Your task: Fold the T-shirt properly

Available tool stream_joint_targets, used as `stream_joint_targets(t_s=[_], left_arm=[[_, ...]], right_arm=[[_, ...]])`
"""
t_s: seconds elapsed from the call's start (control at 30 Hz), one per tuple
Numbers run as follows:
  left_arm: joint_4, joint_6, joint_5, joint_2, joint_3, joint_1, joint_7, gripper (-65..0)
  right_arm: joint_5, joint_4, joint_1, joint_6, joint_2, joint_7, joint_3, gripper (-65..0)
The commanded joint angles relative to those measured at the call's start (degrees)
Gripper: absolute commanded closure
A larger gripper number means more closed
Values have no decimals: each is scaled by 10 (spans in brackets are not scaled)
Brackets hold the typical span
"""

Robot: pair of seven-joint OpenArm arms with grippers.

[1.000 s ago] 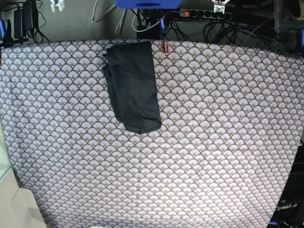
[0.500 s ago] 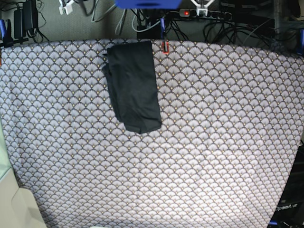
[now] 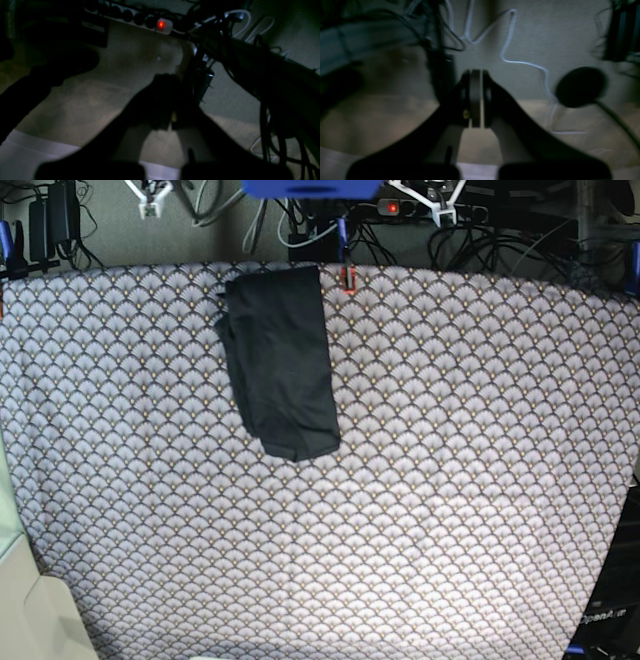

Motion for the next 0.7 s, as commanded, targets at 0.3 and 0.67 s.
stream_joint_targets(t_s=[0.3,0.67], left_arm=[[0,-1,3,-8,4,-24,0,0],[0,-47,30,-18,5,-40,-1,0]], right_arm=[[3,-21,18,-130,-18,10,-54,0],[3,-48,29,-206,-26,5,-71,0]])
